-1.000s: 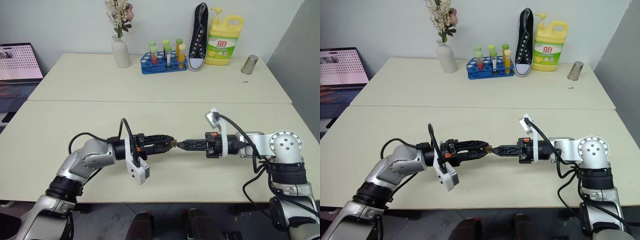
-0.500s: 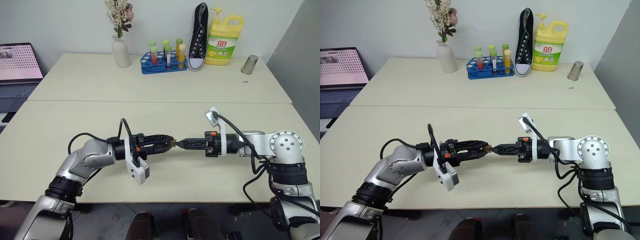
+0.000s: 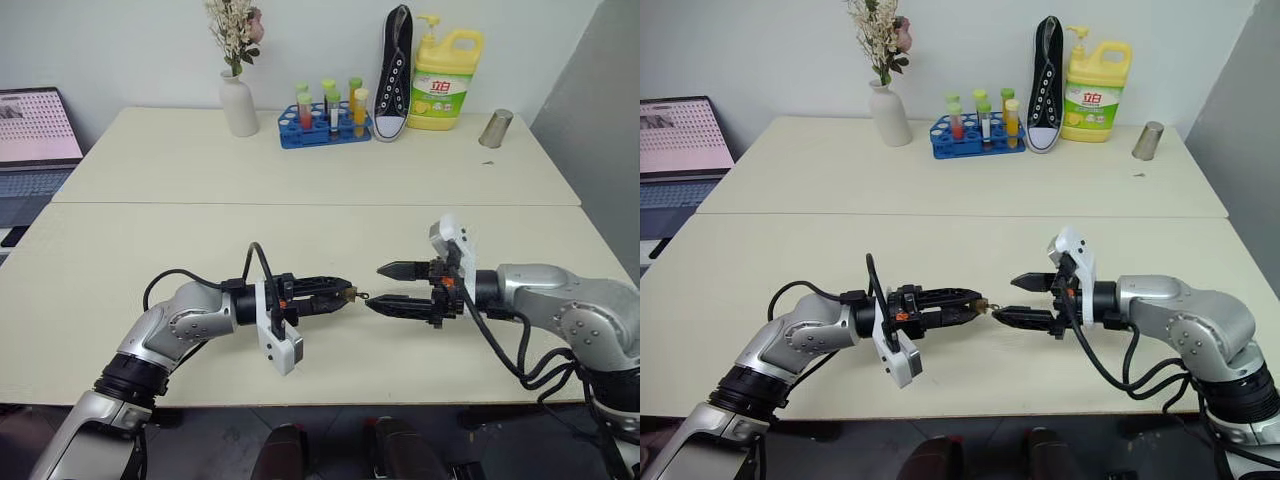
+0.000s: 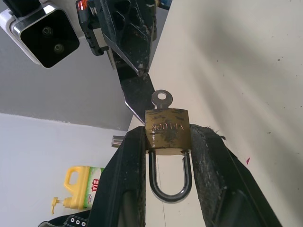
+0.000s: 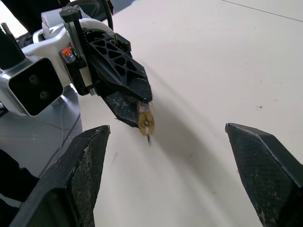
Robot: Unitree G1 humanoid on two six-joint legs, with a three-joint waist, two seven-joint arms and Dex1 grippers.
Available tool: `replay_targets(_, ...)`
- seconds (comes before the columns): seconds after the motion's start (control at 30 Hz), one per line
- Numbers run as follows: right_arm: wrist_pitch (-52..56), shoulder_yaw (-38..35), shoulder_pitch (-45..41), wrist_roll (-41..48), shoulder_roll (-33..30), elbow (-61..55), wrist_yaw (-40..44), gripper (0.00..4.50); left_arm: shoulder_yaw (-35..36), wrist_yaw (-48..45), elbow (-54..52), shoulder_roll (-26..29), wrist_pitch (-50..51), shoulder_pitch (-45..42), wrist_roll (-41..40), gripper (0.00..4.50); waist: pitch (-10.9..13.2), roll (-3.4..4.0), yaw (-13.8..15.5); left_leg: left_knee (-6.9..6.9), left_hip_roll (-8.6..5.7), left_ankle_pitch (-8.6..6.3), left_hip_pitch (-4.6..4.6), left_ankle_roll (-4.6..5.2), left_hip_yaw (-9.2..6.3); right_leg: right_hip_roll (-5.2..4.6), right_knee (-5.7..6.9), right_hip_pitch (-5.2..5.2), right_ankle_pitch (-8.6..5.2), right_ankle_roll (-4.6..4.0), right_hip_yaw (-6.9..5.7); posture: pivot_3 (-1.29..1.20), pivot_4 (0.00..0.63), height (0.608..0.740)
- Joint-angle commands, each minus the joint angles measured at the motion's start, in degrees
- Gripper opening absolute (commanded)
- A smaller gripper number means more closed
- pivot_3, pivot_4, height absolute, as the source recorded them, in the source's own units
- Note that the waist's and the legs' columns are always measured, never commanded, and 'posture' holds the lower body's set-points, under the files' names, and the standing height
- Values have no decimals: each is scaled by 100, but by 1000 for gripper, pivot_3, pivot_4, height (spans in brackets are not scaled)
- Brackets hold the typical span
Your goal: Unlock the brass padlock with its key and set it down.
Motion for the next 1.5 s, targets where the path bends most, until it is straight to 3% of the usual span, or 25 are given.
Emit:
replay_targets(0.03,-153,-9,85,-115,306,-130,-208,4091,25,74,-77,-28,-4,-107,-150,961,0,0,11,2,1,0,0,0,1,0,0,0,0,0,0,0,150,740)
replay_targets(0.23,-169,-68,255,-158,868,45,-367,4091,35,101,-65,-62,5,-124,-167,961,0,0,16,4,-5,0,-1,0,4,-5,-1,1,2,-2,2,0,150,740)
replay_targets(0.6,-173,-62,274,-246,1110,151,-314,4091,57,115,-85,-117,47,-102,-172,961,0,0,15,3,-4,0,-1,0,1,-4,0,1,1,-2,-1,0,150,740)
replay_targets(0.73,-202,-48,304,-283,1094,164,-252,3221,79,154,-44,-125,35,-62,-155,961,0,0,15,3,-4,0,-1,0,1,-3,0,1,1,-2,0,0,150,740)
replay_targets(1.0,-198,-85,326,-283,1119,152,-83,280,57,157,-106,-167,133,-64,-164,961,0,0,15,3,-5,0,-1,0,1,-3,0,1,1,-2,-1,0,150,740)
replay_targets(1.5,-199,-129,235,-233,1172,193,306,174,-347,-585,-87,87,296,162,-1340,961,0,0,13,3,-4,0,0,0,-1,-3,1,1,3,-4,-2,0,150,740)
